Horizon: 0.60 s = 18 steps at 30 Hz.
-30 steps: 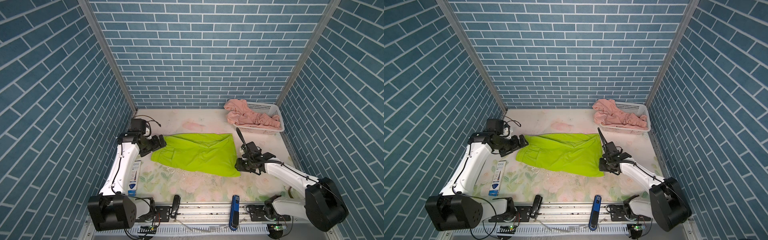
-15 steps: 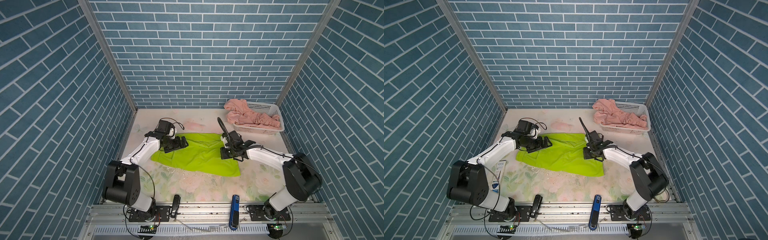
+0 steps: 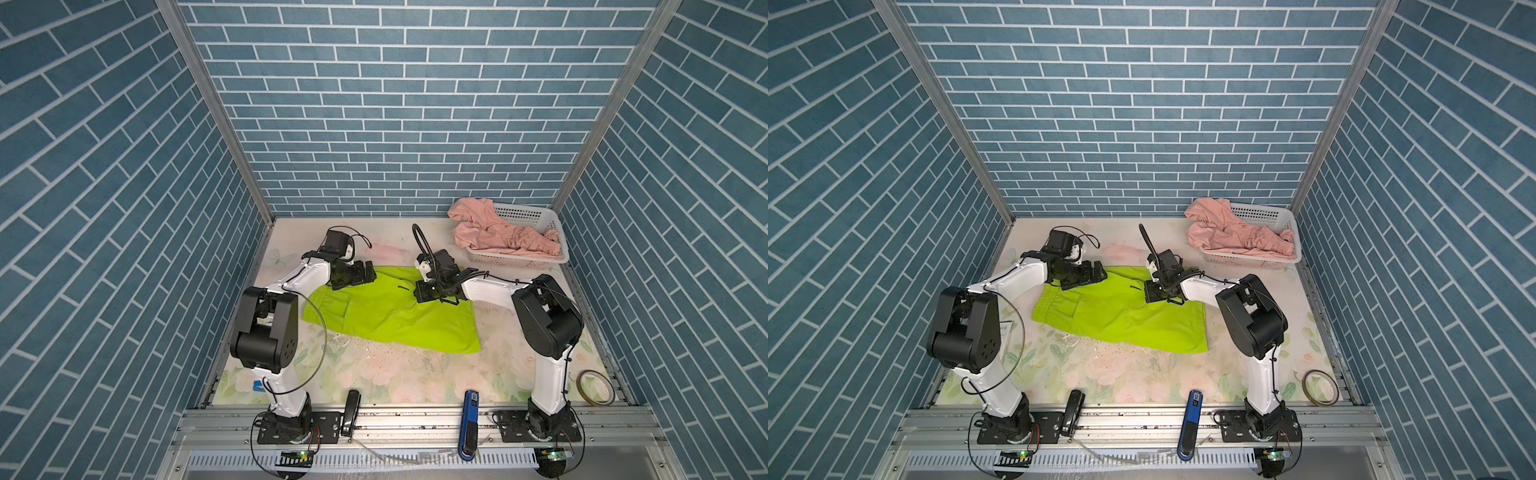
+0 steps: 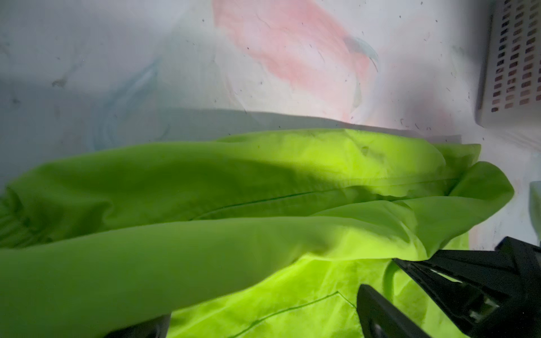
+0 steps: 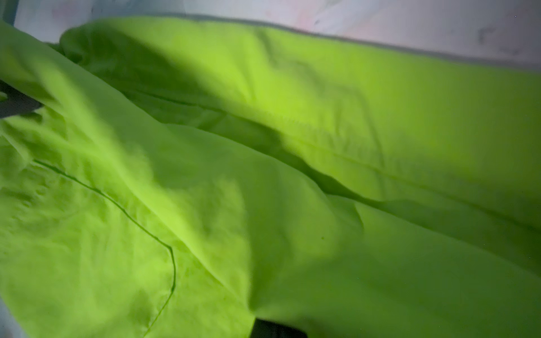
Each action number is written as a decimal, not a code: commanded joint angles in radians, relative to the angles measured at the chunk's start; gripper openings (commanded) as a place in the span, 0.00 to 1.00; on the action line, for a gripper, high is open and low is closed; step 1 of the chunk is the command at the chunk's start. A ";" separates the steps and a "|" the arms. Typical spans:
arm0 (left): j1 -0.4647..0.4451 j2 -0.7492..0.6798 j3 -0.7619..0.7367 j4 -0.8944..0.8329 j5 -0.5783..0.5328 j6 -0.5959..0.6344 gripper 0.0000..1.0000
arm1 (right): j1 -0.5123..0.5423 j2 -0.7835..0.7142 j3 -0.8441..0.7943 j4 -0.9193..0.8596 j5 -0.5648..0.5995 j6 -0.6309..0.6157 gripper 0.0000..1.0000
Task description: Fold and stack the shorts
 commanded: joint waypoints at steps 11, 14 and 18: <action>0.134 0.099 -0.034 0.030 -0.005 0.008 1.00 | -0.095 0.198 0.173 -0.060 -0.023 0.020 0.00; 0.138 0.072 -0.041 0.013 -0.011 0.014 1.00 | -0.096 0.174 0.157 -0.078 0.014 0.008 0.01; 0.138 -0.015 -0.015 -0.042 -0.021 0.018 1.00 | -0.096 0.075 0.098 -0.052 0.064 -0.023 0.11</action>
